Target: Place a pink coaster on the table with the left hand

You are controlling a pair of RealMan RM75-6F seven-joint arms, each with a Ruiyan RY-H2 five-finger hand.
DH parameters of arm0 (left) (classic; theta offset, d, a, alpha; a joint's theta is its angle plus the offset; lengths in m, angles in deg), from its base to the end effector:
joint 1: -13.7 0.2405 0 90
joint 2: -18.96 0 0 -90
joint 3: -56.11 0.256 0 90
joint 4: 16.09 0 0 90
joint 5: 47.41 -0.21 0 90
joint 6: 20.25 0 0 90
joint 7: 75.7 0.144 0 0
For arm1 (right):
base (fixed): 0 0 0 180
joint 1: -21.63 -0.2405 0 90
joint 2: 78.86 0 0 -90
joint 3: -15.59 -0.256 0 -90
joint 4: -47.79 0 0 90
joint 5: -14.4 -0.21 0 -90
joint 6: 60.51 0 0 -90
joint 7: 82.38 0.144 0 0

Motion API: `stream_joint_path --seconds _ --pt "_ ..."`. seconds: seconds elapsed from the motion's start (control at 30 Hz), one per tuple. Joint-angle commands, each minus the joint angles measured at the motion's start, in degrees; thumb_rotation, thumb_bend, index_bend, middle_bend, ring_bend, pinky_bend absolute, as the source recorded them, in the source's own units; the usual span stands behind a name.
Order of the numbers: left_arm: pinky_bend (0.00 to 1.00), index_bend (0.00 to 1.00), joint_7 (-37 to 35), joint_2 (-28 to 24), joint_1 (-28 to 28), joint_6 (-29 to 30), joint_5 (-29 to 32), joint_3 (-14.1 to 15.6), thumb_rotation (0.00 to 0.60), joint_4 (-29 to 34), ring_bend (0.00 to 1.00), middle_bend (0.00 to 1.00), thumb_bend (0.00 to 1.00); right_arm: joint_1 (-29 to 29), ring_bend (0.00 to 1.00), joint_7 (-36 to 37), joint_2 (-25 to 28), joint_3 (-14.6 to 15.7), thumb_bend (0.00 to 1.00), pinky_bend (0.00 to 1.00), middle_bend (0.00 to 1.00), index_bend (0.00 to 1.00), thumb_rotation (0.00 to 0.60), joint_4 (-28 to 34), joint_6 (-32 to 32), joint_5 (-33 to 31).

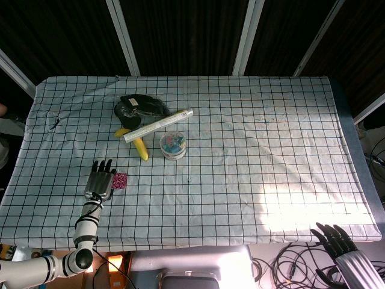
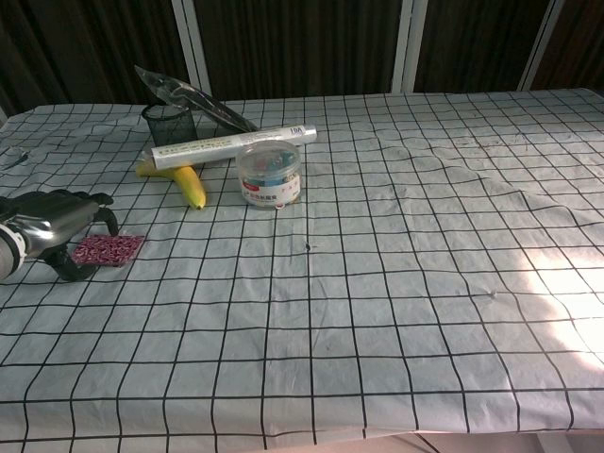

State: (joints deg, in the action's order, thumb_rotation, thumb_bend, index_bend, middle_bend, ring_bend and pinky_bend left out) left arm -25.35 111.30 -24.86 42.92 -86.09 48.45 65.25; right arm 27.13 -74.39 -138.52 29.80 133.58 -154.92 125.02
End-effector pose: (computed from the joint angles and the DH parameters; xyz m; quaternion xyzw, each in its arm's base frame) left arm -0.2311 0.3298 -0.0192 -0.7153 -0.3683 -0.1493 0.5748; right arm -0.3120 -0.0510 0.1542 0.7025 -0.4170 0.3587 0.4515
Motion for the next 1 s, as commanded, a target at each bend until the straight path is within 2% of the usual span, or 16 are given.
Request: stream_joint_path --seconds 0.03,0.33,0.57,0.8,0.9,1.0 --pt "0.0 0.34 -0.3 0.2 -0.1 0.0 -0.2 0.1 0.6 -0.4 0.0 0.0 0.36 0.0 0.0 0.0 0.0 0.0 0.2 0.0 0.0 0.0 0.6 0.0 -0.1 0.0" --pt "0.0 0.42 -2.0 0.4 -0.1 0.6 -1.8 0.3 0.6 -1.5 0.0 0.0 0.36 0.3 0.0 0.0 -0.1 0.0 0.2 0.0 0.0 0.0 0.6 -0.2 -0.3 -0.1" --pt "0.0 0.45 -2.6 -1.4 0.7 3.3 -4.4 0.9 0.6 2.1 0.0 0.0 0.36 0.4 0.0 -0.1 -0.2 -0.1 0.2 0.0 0.0 0.0 0.6 -0.2 -0.4 -0.2" --pt "0.0 0.45 2.8 -8.0 3.4 9.9 -6.2 4.9 0.6 15.2 0.0 0.0 0.36 0.4 0.0 -0.5 -0.3 -0.1 0.2 0.0 0.0 0.0 0.6 -0.1 -0.1 -0.2" --pt "0.0 0.45 3.8 -10.2 5.2 12.1 -7.6 7.7 0.6 18.6 0.0 0.0 0.36 0.4 0.0 -1.0 -0.4 -0.1 0.2 0.0 0.0 0.0 0.6 0.0 0.1 -0.1" --pt "0.0 0.45 3.8 -11.2 6.9 13.2 -8.9 10.2 0.6 19.4 0.0 0.01 0.36 0.3 0.0 -1.5 -0.5 0.0 0.2 0.0 0.0 0.0 0.6 0.2 0.3 0.1"
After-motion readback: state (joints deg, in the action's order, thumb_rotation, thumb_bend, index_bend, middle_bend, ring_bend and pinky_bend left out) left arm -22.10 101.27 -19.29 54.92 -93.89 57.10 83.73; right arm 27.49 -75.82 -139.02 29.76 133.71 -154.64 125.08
